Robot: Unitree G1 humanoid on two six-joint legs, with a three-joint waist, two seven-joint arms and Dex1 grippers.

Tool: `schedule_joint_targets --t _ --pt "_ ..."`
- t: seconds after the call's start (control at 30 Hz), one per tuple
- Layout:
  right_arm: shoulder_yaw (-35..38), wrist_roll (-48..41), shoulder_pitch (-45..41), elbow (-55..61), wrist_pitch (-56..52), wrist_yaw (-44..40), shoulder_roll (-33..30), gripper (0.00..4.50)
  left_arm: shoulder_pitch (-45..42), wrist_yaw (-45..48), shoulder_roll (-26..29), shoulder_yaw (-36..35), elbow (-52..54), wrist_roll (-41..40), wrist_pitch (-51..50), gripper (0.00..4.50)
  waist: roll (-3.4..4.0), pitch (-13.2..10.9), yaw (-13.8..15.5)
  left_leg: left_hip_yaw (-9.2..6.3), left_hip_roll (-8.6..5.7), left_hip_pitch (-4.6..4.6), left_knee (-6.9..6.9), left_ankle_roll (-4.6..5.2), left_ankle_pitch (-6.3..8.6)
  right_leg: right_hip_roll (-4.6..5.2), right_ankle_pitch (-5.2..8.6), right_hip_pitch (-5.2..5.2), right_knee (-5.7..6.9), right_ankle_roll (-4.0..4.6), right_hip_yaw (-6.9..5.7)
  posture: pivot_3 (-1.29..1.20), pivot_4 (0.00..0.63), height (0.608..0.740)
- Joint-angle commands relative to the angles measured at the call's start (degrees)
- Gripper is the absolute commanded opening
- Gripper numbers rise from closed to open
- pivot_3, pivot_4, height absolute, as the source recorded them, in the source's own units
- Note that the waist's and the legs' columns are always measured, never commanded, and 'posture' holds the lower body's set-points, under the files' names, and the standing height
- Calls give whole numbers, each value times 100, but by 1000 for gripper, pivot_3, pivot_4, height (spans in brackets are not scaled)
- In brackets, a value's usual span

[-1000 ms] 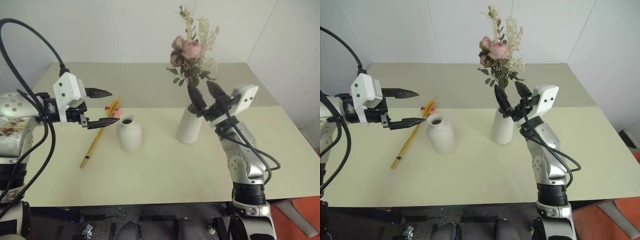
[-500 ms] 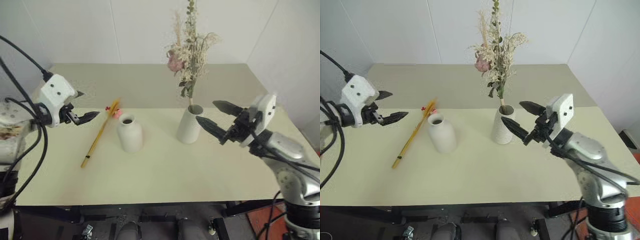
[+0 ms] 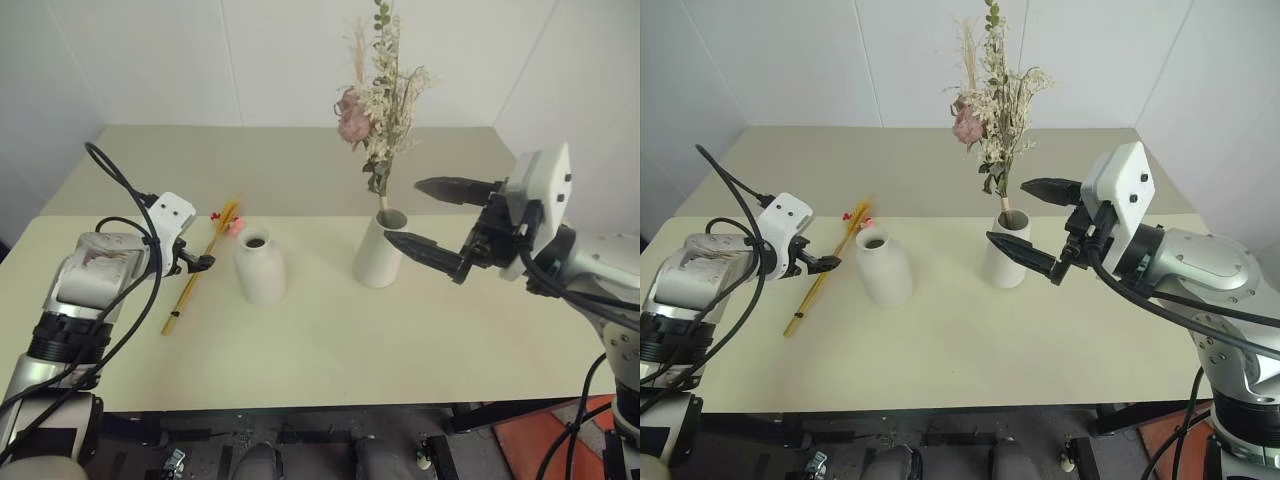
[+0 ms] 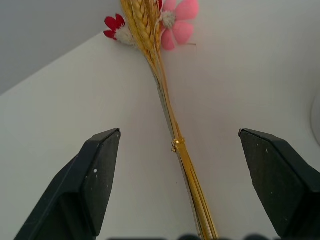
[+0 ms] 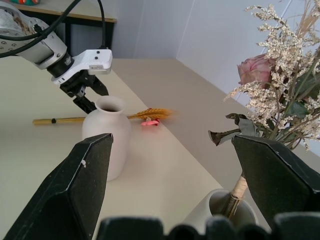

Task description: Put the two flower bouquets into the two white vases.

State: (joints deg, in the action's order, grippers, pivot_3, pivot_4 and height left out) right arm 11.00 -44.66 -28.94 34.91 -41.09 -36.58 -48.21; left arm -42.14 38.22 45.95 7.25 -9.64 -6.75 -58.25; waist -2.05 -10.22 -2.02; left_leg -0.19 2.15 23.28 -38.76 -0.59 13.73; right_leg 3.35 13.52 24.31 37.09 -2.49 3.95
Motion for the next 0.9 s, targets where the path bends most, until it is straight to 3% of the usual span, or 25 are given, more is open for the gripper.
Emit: schedule_joint_targets --t 0.03,0.2,0.3,0.47,0.67,0.73,0.9 --pt "94 -83 -64 202 -130 -6 -170 4460 -435 104 -91 59 -422 23 -197 4132 0 0 24 -1 0 1 0 0 0 0 0 0 0 0 -1 0 150 740" --pt "162 -175 -1 295 -242 -24 -292 4460 -791 376 -306 83 -1115 -107 -314 4132 -1 0 85 0 -1 2 -2 0 0 0 0 1 -2 0 -2 0 150 740" --pt "170 -208 25 357 -269 22 -311 4500 -896 533 -321 244 -1371 -11 -286 3563 -1 0 84 0 0 2 -1 0 0 0 0 1 -1 0 -2 0 150 740" --pt "200 -168 74 388 -297 108 -318 4500 -815 773 -277 427 -1543 56 -177 1957 0 0 102 0 -1 0 -2 0 0 1 0 -1 0 0 -1 0 150 740" --pt "129 -61 147 362 -243 141 -279 4500 -924 374 -486 226 -1932 190 112 17 -1 2 119 0 -1 -3 -3 0 0 1 0 -4 1 0 -1 0 150 740" --pt "101 -4 143 334 -210 134 -267 4500 -1025 140 -553 63 -2026 222 258 17 -2 3 132 -1 -2 -4 -8 0 0 1 0 -5 5 0 -1 0 150 740" --pt "106 78 165 261 -166 66 -263 4500 -1334 -1066 -981 -1308 -1881 -146 1238 17 -6 1 129 -3 0 5 -12 0 0 2 -2 0 4 -1 -2 0 150 740"
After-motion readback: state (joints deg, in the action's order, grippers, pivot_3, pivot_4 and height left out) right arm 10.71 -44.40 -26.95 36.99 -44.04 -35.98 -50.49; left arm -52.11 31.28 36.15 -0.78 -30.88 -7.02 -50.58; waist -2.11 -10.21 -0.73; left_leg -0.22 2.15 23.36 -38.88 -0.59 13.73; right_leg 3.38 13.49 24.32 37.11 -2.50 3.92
